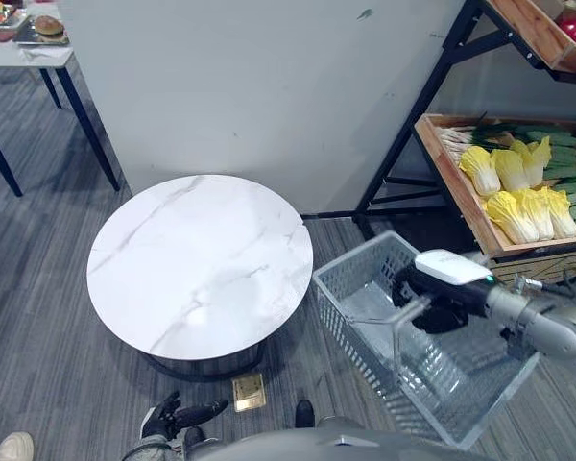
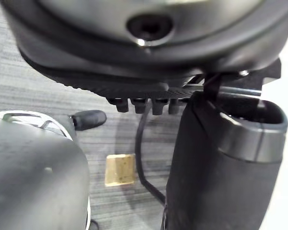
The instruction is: Pick vegetable in the basket
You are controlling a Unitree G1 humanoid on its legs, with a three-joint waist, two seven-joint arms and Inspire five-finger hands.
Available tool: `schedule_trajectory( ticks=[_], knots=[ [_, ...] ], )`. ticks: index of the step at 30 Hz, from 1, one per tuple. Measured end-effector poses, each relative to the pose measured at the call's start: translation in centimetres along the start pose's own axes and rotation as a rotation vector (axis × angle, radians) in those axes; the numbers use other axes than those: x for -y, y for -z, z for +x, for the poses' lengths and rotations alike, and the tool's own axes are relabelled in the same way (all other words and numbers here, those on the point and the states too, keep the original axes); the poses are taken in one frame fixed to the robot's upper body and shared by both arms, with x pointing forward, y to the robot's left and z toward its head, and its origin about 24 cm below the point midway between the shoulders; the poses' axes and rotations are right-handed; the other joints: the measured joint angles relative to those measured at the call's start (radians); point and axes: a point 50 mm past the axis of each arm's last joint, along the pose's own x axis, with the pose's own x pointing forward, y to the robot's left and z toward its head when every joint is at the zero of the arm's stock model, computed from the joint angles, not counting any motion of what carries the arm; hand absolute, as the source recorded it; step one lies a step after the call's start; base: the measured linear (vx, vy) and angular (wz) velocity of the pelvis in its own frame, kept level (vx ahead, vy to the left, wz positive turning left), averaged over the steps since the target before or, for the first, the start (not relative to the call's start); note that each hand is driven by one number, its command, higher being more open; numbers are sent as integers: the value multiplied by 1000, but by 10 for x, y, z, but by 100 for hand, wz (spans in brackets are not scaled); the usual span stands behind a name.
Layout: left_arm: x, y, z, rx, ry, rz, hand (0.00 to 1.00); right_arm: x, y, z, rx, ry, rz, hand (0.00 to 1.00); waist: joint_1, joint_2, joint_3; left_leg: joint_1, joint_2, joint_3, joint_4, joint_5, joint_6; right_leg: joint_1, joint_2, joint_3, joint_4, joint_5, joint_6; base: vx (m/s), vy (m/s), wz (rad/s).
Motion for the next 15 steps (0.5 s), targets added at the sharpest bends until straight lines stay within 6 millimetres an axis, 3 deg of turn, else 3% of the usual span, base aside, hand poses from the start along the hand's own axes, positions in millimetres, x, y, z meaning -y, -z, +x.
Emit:
schedule_trajectory(
  ticks=[2, 8, 15],
  knots=[
    [4, 2, 0, -7, 25, 45, 100, -27, 9, -2, -56, -58, 61, 0, -7, 16, -5, 1, -7, 2, 0, -4, 4, 0, -5, 3, 1, -1, 1, 1, 32, -1],
    [7, 12, -3, -35, 46, 77, 100, -63, 28, -11, -182, -130, 146, 0, -24, 39, -9, 17, -22, 8, 0, -13, 11, 8, -22, 10, 12, -6, 12, -4, 32, -2],
    [6, 31, -10, -83, 52, 71, 100, -78, 34, -14, -256, -112, 214, 0, -32, 51, -5, 18, -39, 5, 0, -20, 24, 7, -42, 33, 15, -14, 22, -14, 27, 2]
  ],
)
